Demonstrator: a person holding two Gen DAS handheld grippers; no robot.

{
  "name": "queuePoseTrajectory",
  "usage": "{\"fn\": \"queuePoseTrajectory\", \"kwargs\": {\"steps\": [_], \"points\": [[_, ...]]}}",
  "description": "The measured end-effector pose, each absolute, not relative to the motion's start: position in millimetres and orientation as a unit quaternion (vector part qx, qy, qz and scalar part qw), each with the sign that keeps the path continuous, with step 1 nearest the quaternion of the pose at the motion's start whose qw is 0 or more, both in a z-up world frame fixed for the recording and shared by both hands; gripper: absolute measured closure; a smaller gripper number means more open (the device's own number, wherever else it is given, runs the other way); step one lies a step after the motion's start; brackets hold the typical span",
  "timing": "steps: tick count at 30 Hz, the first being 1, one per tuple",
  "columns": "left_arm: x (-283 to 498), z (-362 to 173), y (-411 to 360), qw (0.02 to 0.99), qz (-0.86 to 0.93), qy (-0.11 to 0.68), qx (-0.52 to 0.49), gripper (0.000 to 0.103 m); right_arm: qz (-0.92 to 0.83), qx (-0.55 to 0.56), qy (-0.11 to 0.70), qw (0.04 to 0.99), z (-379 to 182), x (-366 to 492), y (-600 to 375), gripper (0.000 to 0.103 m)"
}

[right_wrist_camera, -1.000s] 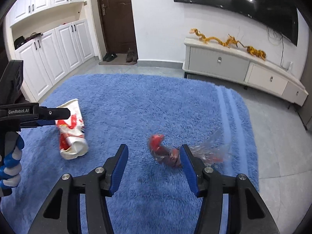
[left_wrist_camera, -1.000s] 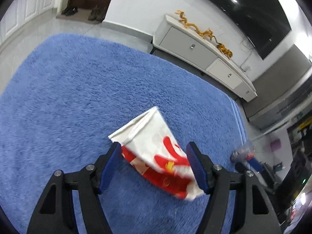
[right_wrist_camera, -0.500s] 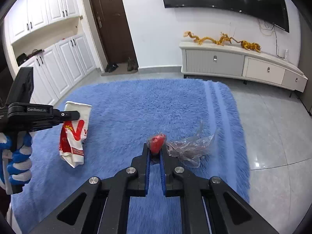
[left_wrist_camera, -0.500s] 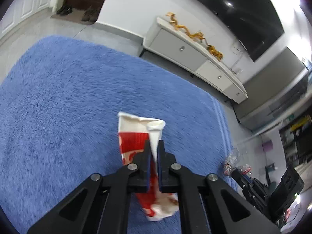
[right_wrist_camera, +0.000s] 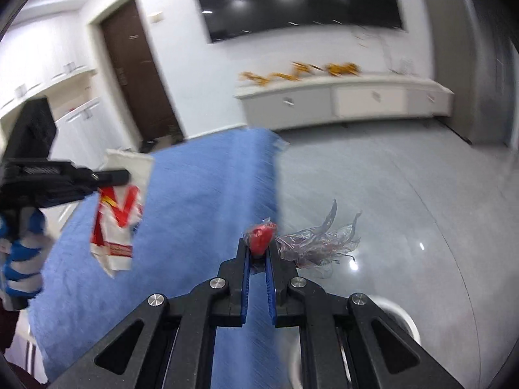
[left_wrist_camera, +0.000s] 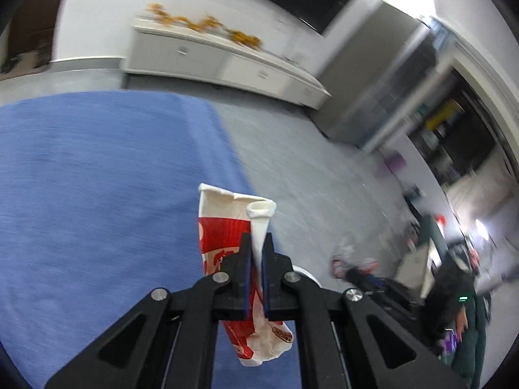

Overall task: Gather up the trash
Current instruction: 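Grasp the red-and-white paper bag with the left gripper while the right grasps the red wrapper, then carry both items over the bin and open both grippers to drop them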

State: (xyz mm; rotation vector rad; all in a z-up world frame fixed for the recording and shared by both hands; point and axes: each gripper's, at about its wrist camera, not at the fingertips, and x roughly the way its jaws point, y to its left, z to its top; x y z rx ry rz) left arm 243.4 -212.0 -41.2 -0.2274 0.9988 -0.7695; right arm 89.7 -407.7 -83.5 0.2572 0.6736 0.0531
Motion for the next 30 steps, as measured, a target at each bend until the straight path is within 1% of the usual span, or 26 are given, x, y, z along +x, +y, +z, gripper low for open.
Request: {"fn": "queuePoseTrajectory", "kwargs": {"steps": [5,10,11,15,17,18,20,21,22,23,24,25,27,30], "points": [[204.4,-56.1,-305.7,0.766,-0.412,0.489,-0.063,0.098,-0.035,0.178,0.367,0.912,-132.8,48.0,-460.9,0.094],[172.8,-90.3,-389.2,0.741,-0.428,0.518,-0.006,0.098,-0.067,0.224,0.393,0.889,-176.7,29.6,-495.9,0.093],[169.3,-96.6,-400.6,0.738,-0.426,0.523,0.005,0.097,-0.07,0.234,0.395,0.885,-184.4,28.1,-500.1,0.091],[153.2,-127.5,-442.4,0.73,-0.42,0.535,0.068,0.096,-0.078,0.255,0.411,0.872,-210.8,23.6,-512.8,0.091],[149.7,-139.1,-452.5,0.721,-0.418,0.547,0.079,0.094,-0.08,0.258,0.416,0.868,-216.6,23.1,-513.7,0.091],[147.9,-145.3,-456.7,0.716,-0.417,0.554,0.083,0.091,-0.081,0.261,0.419,0.866,-220.8,23.5,-514.5,0.091],[144.9,-151.9,-460.0,0.712,-0.416,0.558,0.09,0.078,-0.083,0.264,0.422,0.863,-226.0,23.0,-517.2,0.091],[143.7,-153.4,-462.6,0.712,-0.416,0.558,0.09,0.065,-0.085,0.265,0.424,0.862,-228.5,26.5,-518.0,0.09],[141.4,-155.6,-461.0,0.711,-0.417,0.559,0.091,0.056,-0.086,0.265,0.425,0.861,-230.0,26.6,-517.9,0.088],[140.1,-156.5,-459.8,0.711,-0.418,0.558,0.09,0.055,-0.087,0.265,0.426,0.86,-231.8,26.8,-517.7,0.079],[140.1,-157.4,-457.2,0.71,-0.42,0.558,0.09,0.055,-0.09,0.263,0.428,0.86,-232.0,26.8,-515.4,0.074],[139.4,-156.8,-456.2,0.709,-0.421,0.558,0.091,0.055,-0.091,0.262,0.428,0.86,-233.5,23.9,-516.1,0.067],[139.6,-153.8,-448.8,0.713,-0.423,0.552,0.092,0.055,-0.091,0.261,0.427,0.861,-233.3,22.4,-514.8,0.065],[135.0,-136.9,-432.9,0.735,-0.422,0.521,0.096,0.055,-0.091,0.246,0.428,0.865,-227.9,23.7,-508.8,0.062]]}}
